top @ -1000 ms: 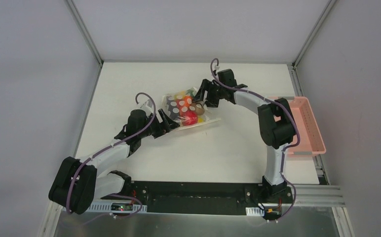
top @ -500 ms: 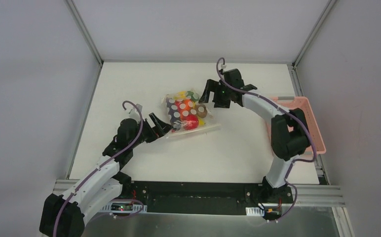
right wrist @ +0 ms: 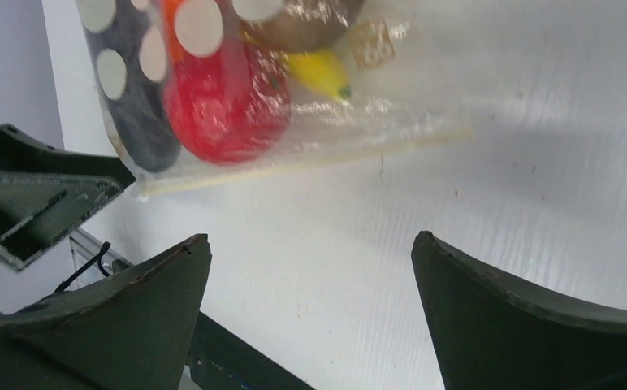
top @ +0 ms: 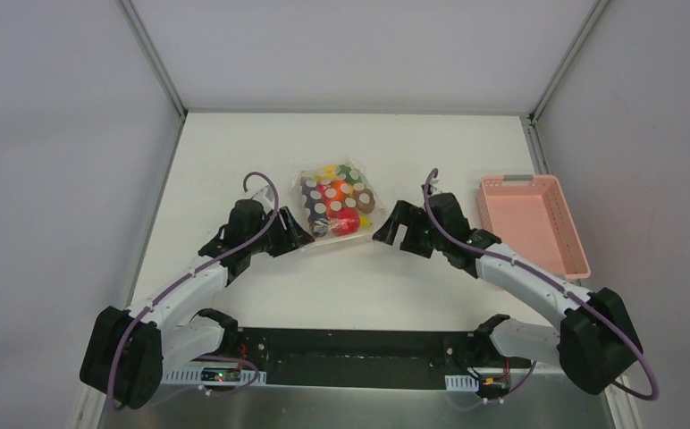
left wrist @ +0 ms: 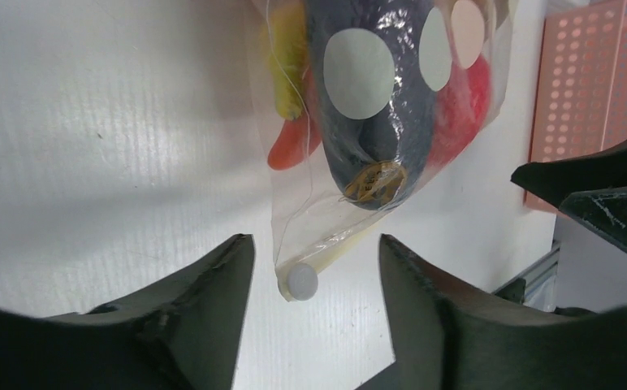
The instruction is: Open the zip-top bag and remove the fake food
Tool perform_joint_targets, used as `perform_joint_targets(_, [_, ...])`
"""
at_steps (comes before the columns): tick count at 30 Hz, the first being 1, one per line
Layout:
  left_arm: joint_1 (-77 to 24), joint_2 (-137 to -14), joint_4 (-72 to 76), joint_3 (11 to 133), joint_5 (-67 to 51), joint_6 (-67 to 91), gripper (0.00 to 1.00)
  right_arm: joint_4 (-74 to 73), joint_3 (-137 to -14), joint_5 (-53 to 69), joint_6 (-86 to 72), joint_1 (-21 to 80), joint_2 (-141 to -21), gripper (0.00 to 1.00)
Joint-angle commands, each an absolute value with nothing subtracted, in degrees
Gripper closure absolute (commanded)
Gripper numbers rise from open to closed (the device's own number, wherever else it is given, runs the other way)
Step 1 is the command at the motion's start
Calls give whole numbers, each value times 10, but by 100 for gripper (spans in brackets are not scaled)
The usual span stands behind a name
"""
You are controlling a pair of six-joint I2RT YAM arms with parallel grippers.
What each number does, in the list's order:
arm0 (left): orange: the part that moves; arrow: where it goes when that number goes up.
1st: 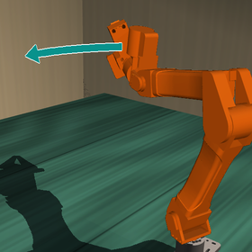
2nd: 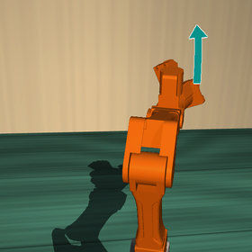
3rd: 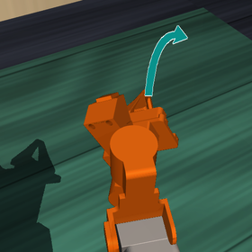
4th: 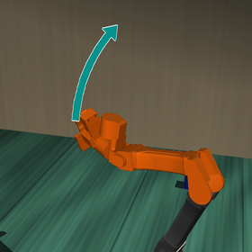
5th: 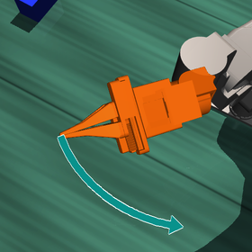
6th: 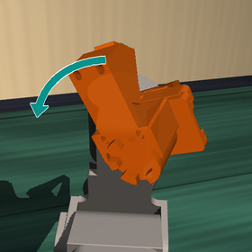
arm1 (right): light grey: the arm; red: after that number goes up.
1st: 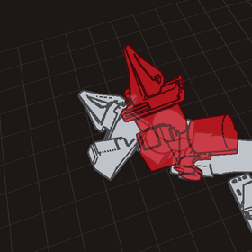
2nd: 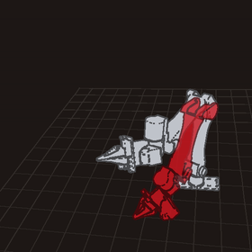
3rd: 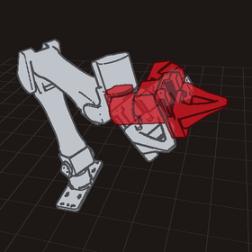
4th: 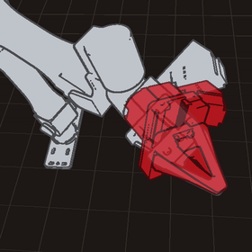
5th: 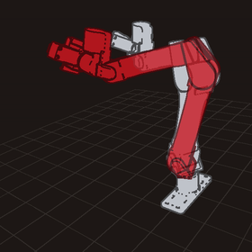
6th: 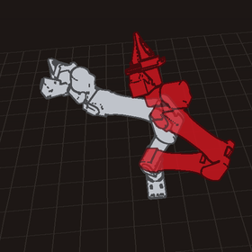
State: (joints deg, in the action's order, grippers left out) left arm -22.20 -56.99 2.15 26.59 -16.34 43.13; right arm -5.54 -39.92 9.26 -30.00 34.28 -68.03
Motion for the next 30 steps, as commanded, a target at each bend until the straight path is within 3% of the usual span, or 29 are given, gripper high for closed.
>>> perform_joint_targets(1, [-235, -606, 96, 281, -230, 449, 58, 39, -341, 77, -378, 369, -634, 2])
perform_joint_targets(4, [-259, -619, 134, 274, -225, 475, 70, 98, -302, 81, -415, 387, -621, 3])
perform_joint_targets(10, [-338, -640, 242, 240, -159, 546, 76, 172, -269, 69, -459, 420, -626, 3])
perform_joint_targets(14, [-387, -678, 303, 231, -125, 582, 75, 176, -267, 60, -475, 428, -630, 3])
perform_joint_targets(22, [-425, -668, 354, 193, -58, 634, 63, 226, -233, 58, -544, 438, -624, 9])
perform_joint_targets(30, [-424, -563, 282, 146, 31, 670, 71, 319, -204, 86, -598, 448, -649, 28])
